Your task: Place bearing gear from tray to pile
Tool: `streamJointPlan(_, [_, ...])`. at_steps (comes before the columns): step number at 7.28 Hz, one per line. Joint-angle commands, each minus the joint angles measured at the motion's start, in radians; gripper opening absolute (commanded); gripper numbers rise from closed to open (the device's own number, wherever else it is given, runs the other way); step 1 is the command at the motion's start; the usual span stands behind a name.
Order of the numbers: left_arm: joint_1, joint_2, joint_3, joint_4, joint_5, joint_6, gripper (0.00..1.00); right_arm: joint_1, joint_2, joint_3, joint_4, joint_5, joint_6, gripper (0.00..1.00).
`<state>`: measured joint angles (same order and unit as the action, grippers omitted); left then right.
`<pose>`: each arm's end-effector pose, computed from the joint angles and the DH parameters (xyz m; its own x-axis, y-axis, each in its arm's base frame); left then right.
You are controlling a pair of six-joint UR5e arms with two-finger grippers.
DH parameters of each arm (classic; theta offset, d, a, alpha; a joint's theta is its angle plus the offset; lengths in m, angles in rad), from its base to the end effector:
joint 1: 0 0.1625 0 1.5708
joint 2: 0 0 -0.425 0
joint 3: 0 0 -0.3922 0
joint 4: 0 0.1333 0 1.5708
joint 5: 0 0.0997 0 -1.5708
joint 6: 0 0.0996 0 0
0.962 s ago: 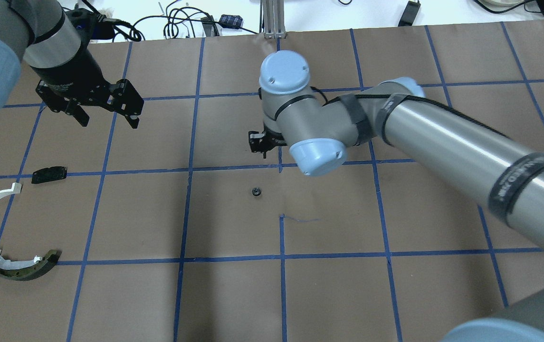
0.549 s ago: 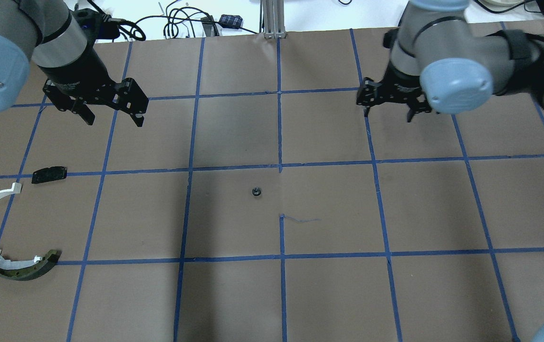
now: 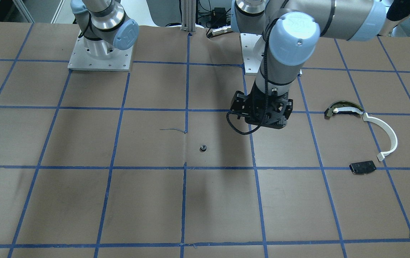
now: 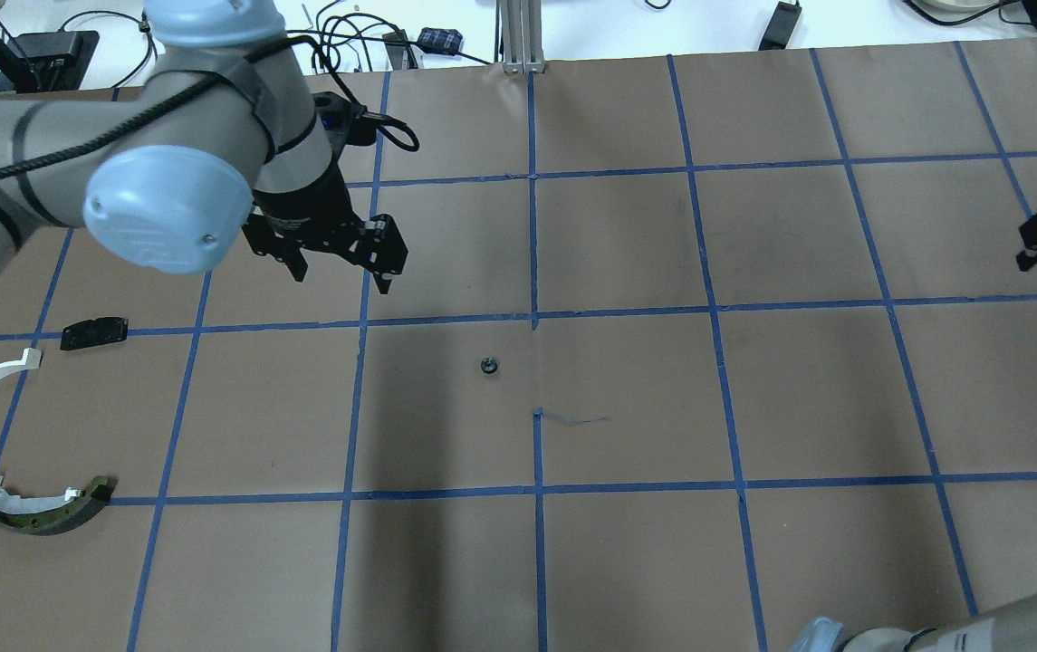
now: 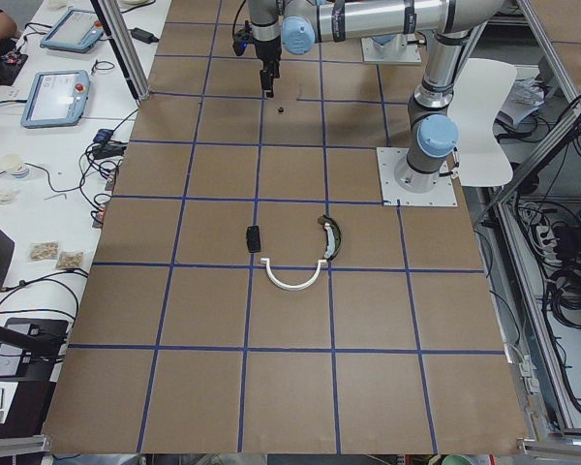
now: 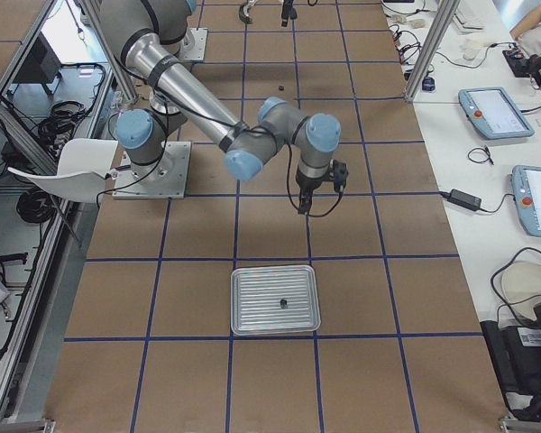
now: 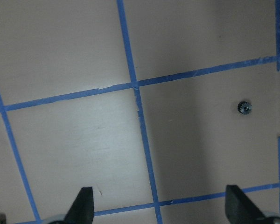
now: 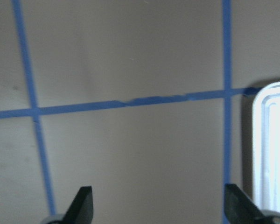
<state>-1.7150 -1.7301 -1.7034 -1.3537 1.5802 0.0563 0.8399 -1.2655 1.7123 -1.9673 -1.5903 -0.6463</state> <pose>-0.2079 -0.5104 0.3625 -0.9798 0.1997 -0.0052 0.1987 0.9772 0.0752 -0.2867 -0.5166 0.2939 -0.9963 0.0844 -0.0147 0.0835 0.9952 0.0519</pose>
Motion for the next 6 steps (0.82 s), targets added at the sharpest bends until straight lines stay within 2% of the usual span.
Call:
streamJointPlan(1, [-0.06,-0.107,-0.08,0.228,-0.096,-0.058,1.0,-0.221,0.163,-0.008,-0.253,-0.019,-0.275,1.0])
streamJointPlan(2, [-0.067,-0.141,-0.088,0.27,-0.097,-0.049,1.0,-0.251,0.219,-0.028,-0.365,-0.017,-0.318,1.0])
streamJointPlan(3, [-0.105,-0.167,-0.091,0.295,-0.092,-0.055,1.0,-0.251,0.234,-0.051,-0.389,-0.028,-0.319,1.0])
streamJointPlan(4, [-0.144,-0.199,-0.093,0.304,-0.027,-0.059,1.0,-0.252,0.241,-0.045,-0.389,-0.025,-0.32,1.0])
streamJointPlan(5, [-0.152,-0.239,-0.093,0.362,-0.028,-0.065,1.0,-0.252,0.267,-0.051,-0.387,-0.016,-0.323,0.99])
streamJointPlan(6, [-0.155,-0.273,-0.093,0.381,-0.028,-0.058,1.0,-0.254,0.276,-0.046,-0.389,-0.014,-0.363,0.9])
